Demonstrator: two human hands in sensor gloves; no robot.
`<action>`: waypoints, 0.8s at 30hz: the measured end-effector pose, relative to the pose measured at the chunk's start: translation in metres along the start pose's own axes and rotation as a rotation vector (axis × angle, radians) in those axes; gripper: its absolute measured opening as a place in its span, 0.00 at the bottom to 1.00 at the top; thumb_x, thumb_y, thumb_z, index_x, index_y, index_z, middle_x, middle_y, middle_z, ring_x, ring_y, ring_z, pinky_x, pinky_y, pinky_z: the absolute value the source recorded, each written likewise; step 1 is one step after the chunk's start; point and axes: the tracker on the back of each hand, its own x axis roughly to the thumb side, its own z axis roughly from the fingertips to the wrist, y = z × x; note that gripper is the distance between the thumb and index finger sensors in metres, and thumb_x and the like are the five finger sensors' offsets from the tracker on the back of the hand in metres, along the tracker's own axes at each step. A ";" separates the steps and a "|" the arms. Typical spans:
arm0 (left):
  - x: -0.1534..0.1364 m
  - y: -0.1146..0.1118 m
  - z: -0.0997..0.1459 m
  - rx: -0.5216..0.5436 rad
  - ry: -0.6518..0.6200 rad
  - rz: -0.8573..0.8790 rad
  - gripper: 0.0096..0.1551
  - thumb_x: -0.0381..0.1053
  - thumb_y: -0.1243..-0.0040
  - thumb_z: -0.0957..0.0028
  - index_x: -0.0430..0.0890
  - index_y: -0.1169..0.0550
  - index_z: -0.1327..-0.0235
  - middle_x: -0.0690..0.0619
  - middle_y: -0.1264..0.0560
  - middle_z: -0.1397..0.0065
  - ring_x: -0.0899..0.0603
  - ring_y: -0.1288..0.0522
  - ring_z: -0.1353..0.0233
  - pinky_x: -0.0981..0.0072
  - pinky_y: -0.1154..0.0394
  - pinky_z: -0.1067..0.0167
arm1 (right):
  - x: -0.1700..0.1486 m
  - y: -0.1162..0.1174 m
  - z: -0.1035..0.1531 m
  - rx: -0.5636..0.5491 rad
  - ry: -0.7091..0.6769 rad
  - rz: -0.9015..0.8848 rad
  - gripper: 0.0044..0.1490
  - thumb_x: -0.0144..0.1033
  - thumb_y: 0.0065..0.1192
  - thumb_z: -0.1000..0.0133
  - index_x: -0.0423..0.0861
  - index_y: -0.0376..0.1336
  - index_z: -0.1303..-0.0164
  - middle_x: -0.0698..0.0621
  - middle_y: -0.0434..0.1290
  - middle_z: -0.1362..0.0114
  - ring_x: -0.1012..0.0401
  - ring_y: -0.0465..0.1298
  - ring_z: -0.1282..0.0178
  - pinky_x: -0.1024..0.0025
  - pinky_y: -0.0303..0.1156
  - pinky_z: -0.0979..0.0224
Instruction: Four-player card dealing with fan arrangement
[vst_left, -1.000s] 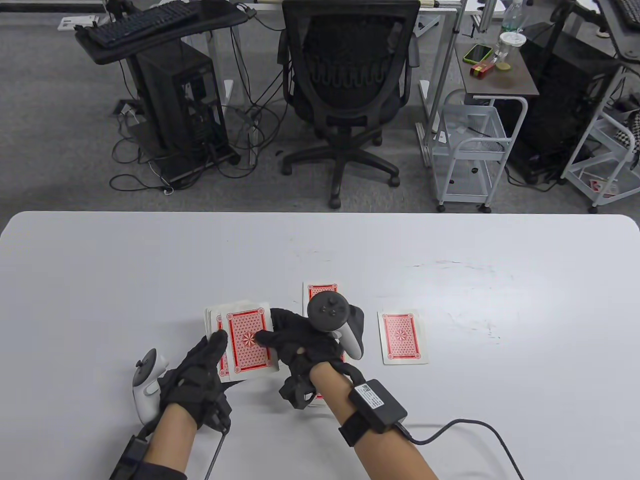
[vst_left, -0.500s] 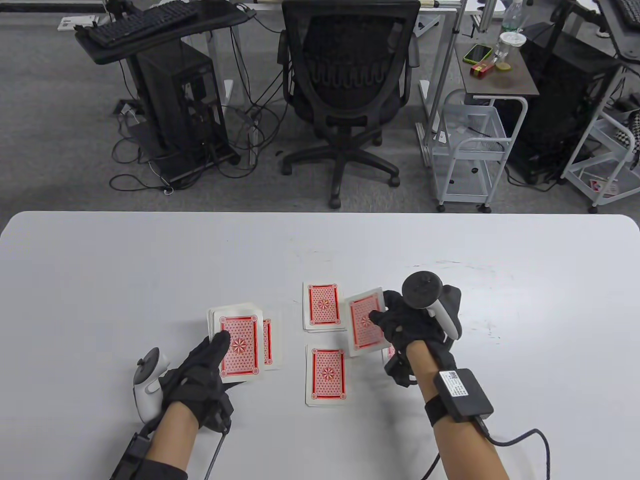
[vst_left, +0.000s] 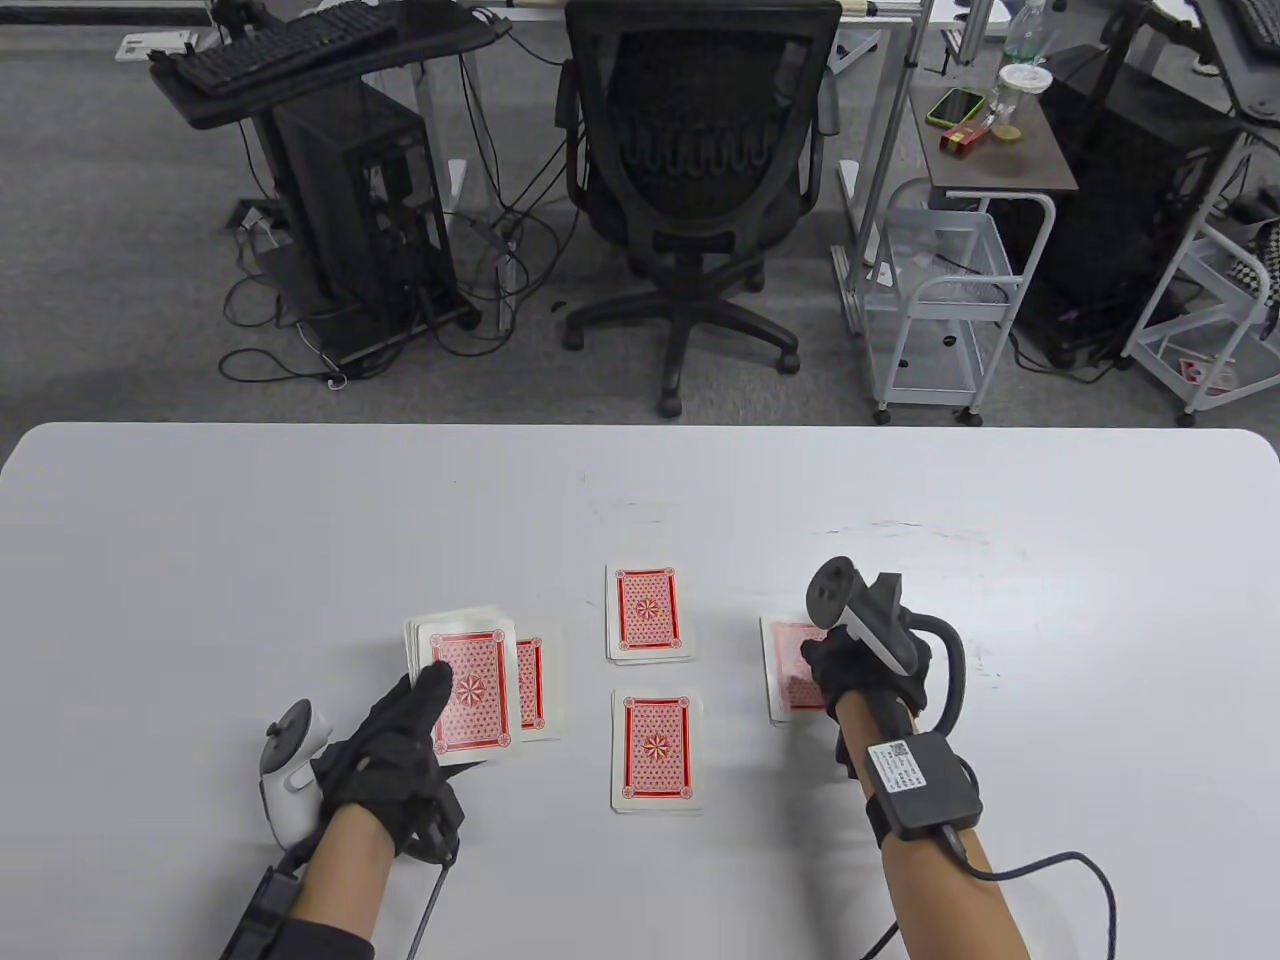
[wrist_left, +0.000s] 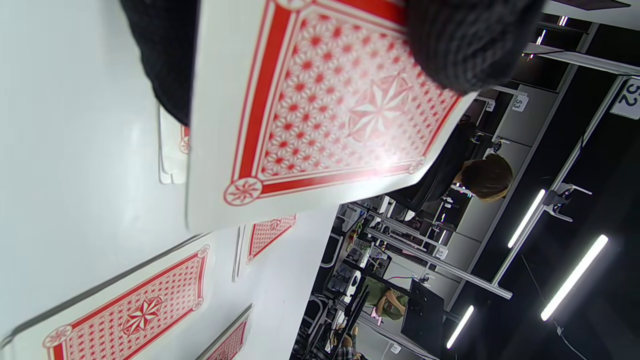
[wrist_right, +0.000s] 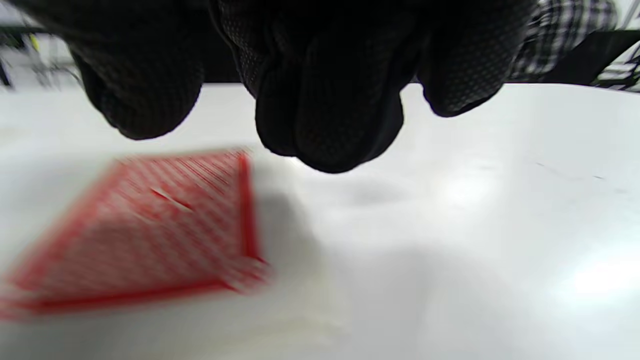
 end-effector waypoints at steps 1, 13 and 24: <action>0.000 -0.002 0.001 -0.004 -0.006 0.002 0.27 0.63 0.38 0.45 0.56 0.26 0.35 0.59 0.20 0.34 0.43 0.16 0.38 0.51 0.18 0.43 | 0.006 -0.006 0.006 0.000 -0.035 -0.048 0.46 0.52 0.67 0.43 0.41 0.55 0.22 0.47 0.72 0.36 0.52 0.81 0.48 0.40 0.66 0.34; -0.007 -0.039 0.009 -0.103 -0.022 -0.046 0.27 0.63 0.36 0.46 0.56 0.25 0.36 0.59 0.19 0.36 0.44 0.15 0.40 0.51 0.18 0.45 | 0.139 0.026 0.097 0.136 -0.546 -0.733 0.47 0.55 0.68 0.44 0.39 0.56 0.24 0.47 0.70 0.34 0.52 0.81 0.45 0.39 0.67 0.35; -0.013 -0.044 0.003 -0.160 0.002 -0.055 0.27 0.63 0.37 0.47 0.56 0.25 0.36 0.59 0.19 0.35 0.43 0.15 0.39 0.51 0.18 0.45 | 0.128 0.046 0.085 0.225 -0.486 -0.928 0.39 0.38 0.76 0.50 0.36 0.63 0.32 0.52 0.79 0.46 0.56 0.87 0.53 0.43 0.72 0.38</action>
